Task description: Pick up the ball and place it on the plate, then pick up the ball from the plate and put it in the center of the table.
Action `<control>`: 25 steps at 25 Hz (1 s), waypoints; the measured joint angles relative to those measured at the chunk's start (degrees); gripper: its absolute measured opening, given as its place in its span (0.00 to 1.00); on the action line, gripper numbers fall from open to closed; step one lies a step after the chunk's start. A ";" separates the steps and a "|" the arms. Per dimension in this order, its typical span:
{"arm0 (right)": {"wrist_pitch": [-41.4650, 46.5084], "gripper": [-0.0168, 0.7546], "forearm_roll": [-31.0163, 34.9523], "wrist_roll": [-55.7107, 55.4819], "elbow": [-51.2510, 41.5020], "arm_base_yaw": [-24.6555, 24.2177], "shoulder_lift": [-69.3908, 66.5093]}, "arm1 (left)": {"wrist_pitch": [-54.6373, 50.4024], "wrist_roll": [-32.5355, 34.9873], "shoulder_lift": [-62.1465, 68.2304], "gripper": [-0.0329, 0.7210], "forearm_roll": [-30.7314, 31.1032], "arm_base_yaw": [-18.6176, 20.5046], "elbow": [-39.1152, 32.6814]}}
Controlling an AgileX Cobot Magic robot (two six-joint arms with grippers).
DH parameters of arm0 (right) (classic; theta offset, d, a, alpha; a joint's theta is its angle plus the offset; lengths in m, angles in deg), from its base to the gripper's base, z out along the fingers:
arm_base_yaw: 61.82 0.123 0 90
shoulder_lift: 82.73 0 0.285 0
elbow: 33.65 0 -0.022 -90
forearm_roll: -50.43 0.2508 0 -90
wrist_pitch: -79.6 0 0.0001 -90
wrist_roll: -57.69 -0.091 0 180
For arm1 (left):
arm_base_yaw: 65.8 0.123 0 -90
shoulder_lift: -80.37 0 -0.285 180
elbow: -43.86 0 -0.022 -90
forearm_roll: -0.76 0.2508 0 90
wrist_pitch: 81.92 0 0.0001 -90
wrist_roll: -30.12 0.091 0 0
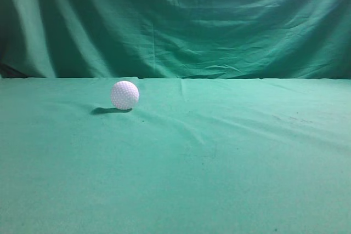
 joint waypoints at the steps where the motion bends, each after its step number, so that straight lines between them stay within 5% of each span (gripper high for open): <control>1: 0.10 0.02 -0.14 0.16 0.00 0.00 0.00 | 0.00 0.00 0.00 0.04 0.00 0.00 0.00; 8: 2.58 0.02 -5.92 3.19 0.00 -1.15 2.87 | 0.00 0.00 0.00 0.04 0.00 0.00 -0.04; 20: -5.36 0.02 -0.33 3.19 -17.49 -31.25 19.92 | 0.10 0.00 0.00 0.04 0.00 0.00 -0.04; 25: -4.60 0.02 0.19 3.30 -20.39 -34.93 23.81 | 0.10 0.00 0.00 0.04 0.00 0.00 -0.13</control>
